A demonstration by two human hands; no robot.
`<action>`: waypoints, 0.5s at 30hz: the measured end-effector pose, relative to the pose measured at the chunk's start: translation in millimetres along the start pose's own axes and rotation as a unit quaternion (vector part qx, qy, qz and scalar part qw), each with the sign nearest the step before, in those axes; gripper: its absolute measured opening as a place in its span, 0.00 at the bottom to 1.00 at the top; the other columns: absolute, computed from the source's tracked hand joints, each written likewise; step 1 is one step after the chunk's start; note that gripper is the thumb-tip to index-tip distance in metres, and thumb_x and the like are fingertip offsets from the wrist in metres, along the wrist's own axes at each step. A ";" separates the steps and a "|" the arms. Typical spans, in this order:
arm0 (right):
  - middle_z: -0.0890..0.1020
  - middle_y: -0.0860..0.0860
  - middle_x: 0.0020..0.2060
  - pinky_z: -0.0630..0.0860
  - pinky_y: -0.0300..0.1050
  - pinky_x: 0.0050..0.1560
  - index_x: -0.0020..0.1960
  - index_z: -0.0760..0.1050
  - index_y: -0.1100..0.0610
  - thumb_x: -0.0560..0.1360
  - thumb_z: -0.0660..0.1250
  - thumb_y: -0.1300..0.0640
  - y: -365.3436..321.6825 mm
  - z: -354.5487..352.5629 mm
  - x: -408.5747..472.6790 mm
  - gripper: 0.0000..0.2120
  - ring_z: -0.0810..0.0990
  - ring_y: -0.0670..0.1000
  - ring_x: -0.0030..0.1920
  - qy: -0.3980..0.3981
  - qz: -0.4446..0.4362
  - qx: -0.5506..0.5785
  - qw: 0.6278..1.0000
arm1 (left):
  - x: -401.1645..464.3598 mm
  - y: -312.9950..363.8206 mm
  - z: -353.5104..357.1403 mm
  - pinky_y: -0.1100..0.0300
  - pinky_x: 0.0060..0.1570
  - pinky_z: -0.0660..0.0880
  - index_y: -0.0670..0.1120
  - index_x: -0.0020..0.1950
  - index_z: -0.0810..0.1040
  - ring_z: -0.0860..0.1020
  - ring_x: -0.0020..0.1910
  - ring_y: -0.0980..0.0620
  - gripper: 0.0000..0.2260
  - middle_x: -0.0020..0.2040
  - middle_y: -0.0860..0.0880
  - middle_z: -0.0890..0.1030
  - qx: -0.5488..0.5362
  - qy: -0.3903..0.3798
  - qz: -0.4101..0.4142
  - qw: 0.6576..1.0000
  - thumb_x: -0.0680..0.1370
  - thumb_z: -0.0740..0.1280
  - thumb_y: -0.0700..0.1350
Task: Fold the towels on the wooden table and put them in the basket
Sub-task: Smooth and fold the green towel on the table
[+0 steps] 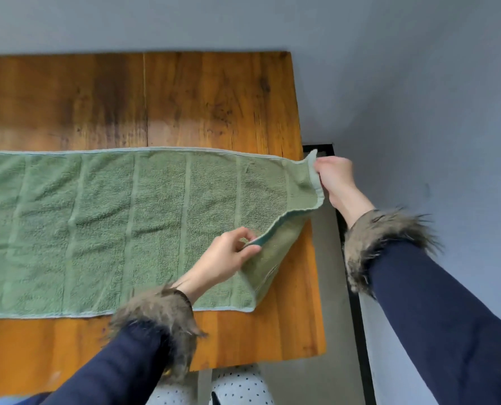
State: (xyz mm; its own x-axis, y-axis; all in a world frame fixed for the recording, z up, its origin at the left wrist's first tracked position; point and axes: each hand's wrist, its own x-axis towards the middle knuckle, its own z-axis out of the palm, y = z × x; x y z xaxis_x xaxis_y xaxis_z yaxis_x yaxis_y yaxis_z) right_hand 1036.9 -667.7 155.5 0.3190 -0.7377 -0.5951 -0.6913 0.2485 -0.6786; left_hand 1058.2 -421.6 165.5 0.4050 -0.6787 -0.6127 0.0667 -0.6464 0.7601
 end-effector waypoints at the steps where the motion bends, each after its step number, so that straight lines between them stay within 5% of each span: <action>1: 0.80 0.49 0.42 0.73 0.44 0.49 0.46 0.81 0.60 0.73 0.63 0.64 -6.1 4.7 -6.7 0.08 0.77 0.49 0.47 -0.005 -0.019 -0.006 1.000 | -6.3 -3.8 -10.5 0.57 0.38 0.74 0.51 0.44 0.74 0.79 0.36 0.51 0.03 0.39 0.48 0.83 -0.009 0.023 -0.009 1.000 0.78 0.65 0.48; 4: 0.82 0.52 0.51 0.75 0.50 0.59 0.53 0.80 0.59 0.73 0.64 0.63 -26.4 27.0 -27.8 0.11 0.78 0.53 0.54 -0.015 -0.074 -0.027 0.997 | -30.2 -17.9 -43.9 0.58 0.42 0.75 0.51 0.45 0.76 0.81 0.38 0.54 0.02 0.39 0.49 0.84 -0.037 0.073 -0.029 0.996 0.77 0.66 0.47; 9: 0.82 0.55 0.49 0.77 0.55 0.56 0.44 0.79 0.55 0.72 0.66 0.64 -68.2 92.7 -75.0 0.06 0.80 0.56 0.52 -0.098 -0.126 -0.048 0.986 | -76.8 -33.6 -100.6 0.61 0.44 0.75 0.48 0.47 0.76 0.79 0.37 0.60 0.07 0.37 0.54 0.82 -0.169 0.129 -0.018 0.977 0.78 0.63 0.38; 15: 0.83 0.57 0.45 0.80 0.53 0.50 0.43 0.78 0.57 0.71 0.65 0.66 -111.1 191.1 -142.8 0.06 0.83 0.56 0.45 -0.173 -0.165 -0.066 0.969 | -138.1 -67.5 -166.8 0.69 0.36 0.73 0.48 0.46 0.77 0.78 0.34 0.62 0.05 0.32 0.55 0.82 -0.208 0.271 0.011 0.940 0.77 0.64 0.39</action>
State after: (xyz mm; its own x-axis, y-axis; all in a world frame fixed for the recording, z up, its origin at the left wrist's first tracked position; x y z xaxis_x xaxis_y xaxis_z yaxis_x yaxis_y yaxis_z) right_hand 1192.0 -470.0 233.6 0.7189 -0.5027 -0.4801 -0.5850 -0.0645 -0.8085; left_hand 1149.9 -226.1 234.9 0.8075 -0.3411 -0.4813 0.3576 -0.3659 0.8592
